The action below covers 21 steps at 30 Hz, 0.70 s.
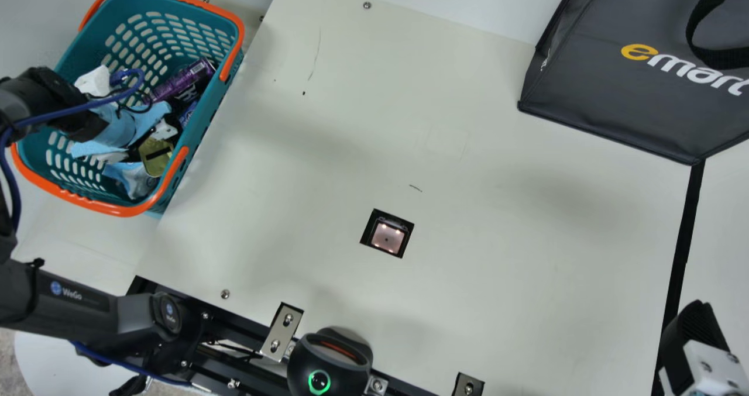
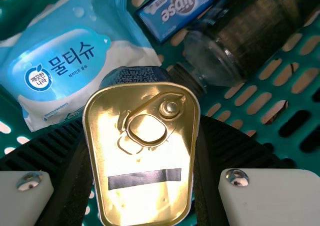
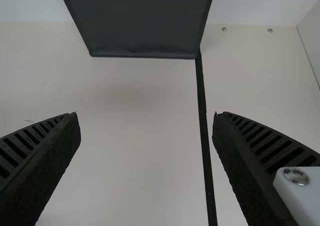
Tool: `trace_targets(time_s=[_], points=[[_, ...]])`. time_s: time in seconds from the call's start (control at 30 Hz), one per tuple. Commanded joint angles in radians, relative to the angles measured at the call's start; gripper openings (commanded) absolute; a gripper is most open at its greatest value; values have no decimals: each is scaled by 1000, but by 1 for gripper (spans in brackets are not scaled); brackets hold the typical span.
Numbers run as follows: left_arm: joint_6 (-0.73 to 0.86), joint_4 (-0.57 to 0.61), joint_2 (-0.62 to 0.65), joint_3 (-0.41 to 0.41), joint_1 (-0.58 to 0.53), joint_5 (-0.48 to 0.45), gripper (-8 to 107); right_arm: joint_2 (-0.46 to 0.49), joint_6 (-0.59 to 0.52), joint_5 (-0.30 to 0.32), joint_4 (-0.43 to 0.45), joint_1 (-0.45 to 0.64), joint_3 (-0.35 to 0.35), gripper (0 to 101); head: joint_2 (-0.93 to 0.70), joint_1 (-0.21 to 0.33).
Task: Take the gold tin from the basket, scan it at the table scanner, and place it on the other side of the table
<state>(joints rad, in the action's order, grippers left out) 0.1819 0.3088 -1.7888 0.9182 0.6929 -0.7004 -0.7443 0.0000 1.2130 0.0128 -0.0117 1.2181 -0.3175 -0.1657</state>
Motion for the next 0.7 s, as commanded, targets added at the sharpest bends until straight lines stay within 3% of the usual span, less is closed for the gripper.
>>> trace_targets(time_s=[0.0, 0.67], points=[[0, -1, 9, 10, 2, -16, -8, 0, 0, 0, 0, 0, 0, 95, -4, 27], [55, 50, 154, 226, 9, -233, -8, 0, 0, 0, 0, 0, 0, 95, -4, 27]])
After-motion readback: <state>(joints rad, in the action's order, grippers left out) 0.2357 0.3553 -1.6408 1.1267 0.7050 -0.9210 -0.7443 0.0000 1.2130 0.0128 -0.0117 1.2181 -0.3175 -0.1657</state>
